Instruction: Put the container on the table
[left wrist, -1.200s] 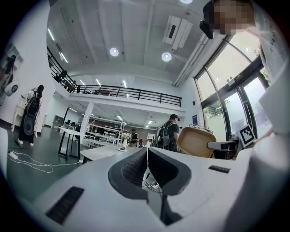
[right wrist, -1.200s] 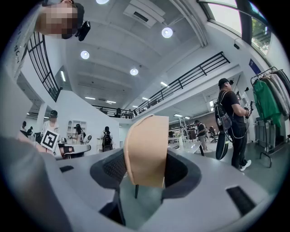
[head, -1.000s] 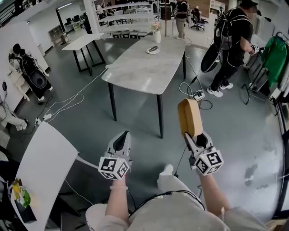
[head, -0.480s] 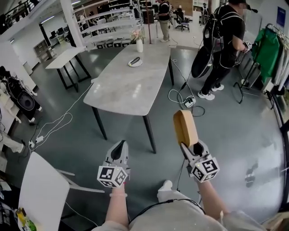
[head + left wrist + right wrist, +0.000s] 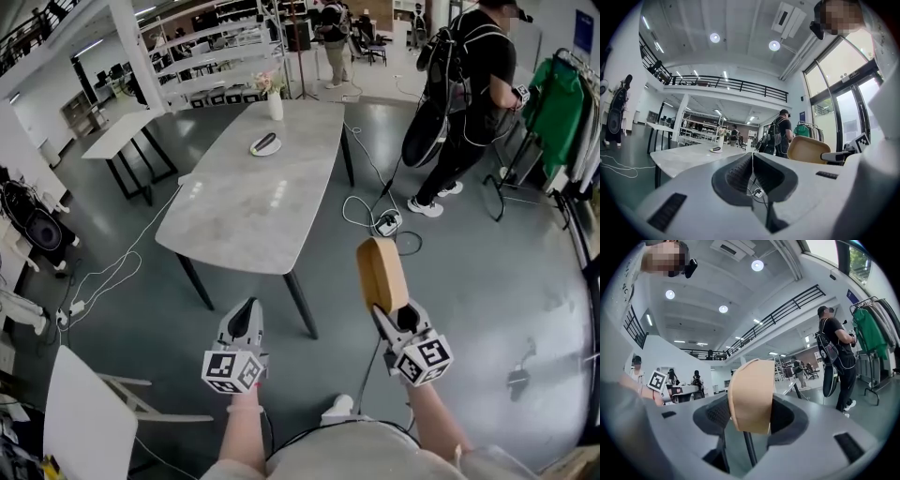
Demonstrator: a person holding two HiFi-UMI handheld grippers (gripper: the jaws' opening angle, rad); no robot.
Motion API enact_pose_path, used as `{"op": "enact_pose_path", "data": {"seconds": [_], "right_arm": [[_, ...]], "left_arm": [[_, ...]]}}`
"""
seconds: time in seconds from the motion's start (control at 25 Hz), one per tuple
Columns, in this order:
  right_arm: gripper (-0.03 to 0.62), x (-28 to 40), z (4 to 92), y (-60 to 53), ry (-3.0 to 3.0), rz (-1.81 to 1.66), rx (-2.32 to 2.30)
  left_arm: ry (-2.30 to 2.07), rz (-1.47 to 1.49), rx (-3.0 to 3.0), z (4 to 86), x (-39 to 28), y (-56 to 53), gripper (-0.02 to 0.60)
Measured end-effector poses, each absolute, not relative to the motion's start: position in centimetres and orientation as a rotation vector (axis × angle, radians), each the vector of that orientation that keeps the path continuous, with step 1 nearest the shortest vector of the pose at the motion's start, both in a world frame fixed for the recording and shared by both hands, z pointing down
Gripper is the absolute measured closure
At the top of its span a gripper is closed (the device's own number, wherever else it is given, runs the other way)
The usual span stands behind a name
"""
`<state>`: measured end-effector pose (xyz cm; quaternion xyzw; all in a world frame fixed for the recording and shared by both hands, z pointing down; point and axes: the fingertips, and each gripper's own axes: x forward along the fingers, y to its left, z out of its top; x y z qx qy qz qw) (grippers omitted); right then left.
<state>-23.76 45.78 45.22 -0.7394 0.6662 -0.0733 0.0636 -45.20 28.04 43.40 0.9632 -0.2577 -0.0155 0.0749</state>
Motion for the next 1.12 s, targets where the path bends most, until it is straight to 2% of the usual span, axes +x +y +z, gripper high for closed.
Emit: {"op": "enact_pose_path", "data": {"seconds": [0.72,1.12], "right_arm": [[0.367,-15.2,46.3,44.6,1.935,-0.251,-2.273],[0.367,-9.7,46.8,39.7,1.91,-0.261,-2.278]], "left_arm": [[-0.637,-0.019,2.9,45.0,-34.2,26.0,0.572],[-0.595,-0.024,2.911,45.2,-28.0,20.8,0.572]]}}
